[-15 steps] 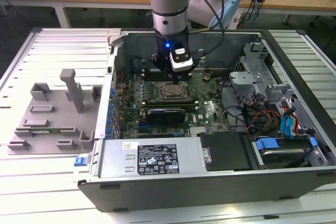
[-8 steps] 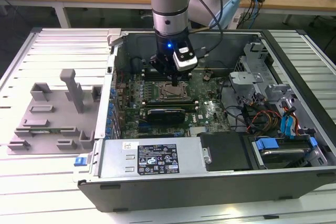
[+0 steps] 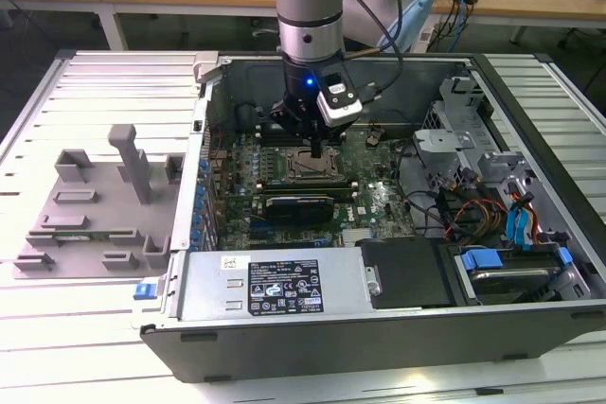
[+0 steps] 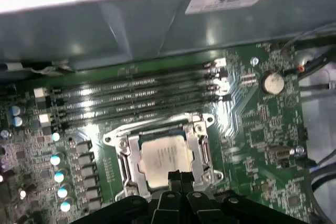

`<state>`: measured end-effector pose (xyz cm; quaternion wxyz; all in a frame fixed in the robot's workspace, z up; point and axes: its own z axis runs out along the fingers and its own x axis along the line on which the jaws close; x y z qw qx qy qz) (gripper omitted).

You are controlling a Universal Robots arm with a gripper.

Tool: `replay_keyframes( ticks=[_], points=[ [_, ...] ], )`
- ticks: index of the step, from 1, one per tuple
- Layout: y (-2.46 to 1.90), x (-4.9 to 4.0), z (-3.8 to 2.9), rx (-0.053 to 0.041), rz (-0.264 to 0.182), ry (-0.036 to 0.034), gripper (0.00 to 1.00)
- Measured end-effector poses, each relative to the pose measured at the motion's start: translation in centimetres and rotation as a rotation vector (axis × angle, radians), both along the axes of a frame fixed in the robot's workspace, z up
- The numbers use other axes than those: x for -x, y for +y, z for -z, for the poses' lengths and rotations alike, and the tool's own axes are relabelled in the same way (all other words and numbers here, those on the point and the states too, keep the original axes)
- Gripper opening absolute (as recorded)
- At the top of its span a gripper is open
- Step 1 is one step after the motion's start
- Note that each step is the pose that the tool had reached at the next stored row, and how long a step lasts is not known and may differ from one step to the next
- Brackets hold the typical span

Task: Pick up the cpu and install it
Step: 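Install the first cpu locking lever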

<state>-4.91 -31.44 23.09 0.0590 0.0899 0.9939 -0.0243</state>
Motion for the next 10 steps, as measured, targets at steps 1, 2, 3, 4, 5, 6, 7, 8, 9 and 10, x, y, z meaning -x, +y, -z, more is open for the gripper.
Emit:
replay_keyframes(
  ticks=[1, 2, 3, 4, 5, 6, 7, 8, 9, 10],
  points=[
    [0.00, 0.00, 0.00, 0.0000, 0.000, 0.0002, 0.11],
    [0.00, -0.01, 0.00, 0.0000, 0.000, 0.0004, 0.11],
    [-0.01, -0.04, 0.02, -0.0008, 0.000, 0.0168, 0.11],
    [-0.01, -0.09, 0.03, -0.0019, 0.000, 0.0389, 0.11],
    [-0.01, -0.12, 0.03, -0.0023, -0.001, 0.0534, 0.11],
    [-0.01, -0.12, 0.02, -0.0020, 0.000, 0.0556, 0.11],
    [-0.01, -0.12, 0.02, -0.0022, 0.000, 0.0577, 0.11],
    [0.00, -0.12, 0.03, -0.0024, 0.000, 0.0594, 0.11],
    [0.00, -0.13, 0.04, -0.0020, -0.013, 0.0602, 0.11],
    [0.00, -0.14, 0.04, -0.0014, -0.039, 0.0602, 0.11]
  ],
)
